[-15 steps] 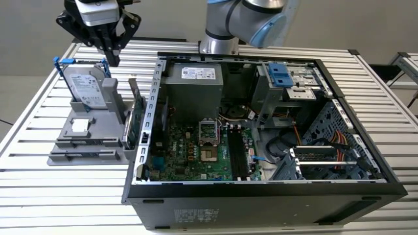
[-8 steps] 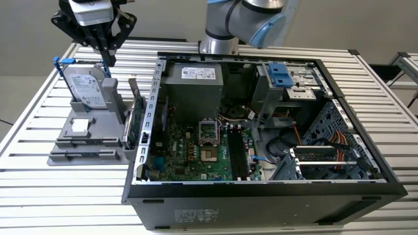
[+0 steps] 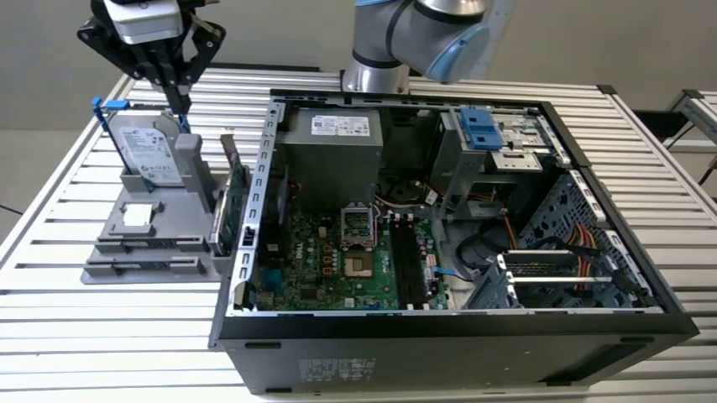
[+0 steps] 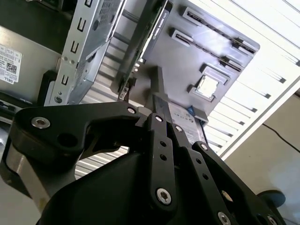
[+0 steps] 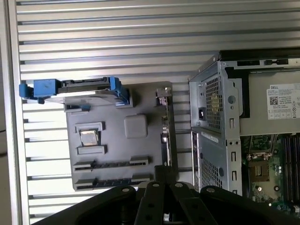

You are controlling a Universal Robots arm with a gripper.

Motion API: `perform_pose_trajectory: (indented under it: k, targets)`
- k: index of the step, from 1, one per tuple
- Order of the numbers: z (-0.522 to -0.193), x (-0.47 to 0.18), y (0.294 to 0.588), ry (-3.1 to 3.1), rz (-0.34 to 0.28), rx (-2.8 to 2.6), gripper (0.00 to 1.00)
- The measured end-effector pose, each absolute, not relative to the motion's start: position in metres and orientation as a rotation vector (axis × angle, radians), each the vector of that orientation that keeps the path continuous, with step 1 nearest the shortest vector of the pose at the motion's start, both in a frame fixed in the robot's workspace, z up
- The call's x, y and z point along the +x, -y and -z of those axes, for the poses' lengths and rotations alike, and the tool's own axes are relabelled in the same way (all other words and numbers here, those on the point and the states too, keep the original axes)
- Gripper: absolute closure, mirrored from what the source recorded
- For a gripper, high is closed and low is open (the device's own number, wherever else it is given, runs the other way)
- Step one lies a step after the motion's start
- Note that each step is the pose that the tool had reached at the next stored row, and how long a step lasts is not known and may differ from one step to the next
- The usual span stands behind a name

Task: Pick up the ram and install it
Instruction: 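Reach for the ram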

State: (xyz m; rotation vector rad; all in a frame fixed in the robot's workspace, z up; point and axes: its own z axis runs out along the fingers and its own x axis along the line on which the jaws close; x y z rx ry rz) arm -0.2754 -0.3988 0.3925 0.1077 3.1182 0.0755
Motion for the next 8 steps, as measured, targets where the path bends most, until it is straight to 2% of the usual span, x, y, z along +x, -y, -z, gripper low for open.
perform_pose_trajectory:
  k: [8]
  targets:
    - [-0.3925,-0.2854,0.3988,-3.118,-0.075,0.108,1.0]
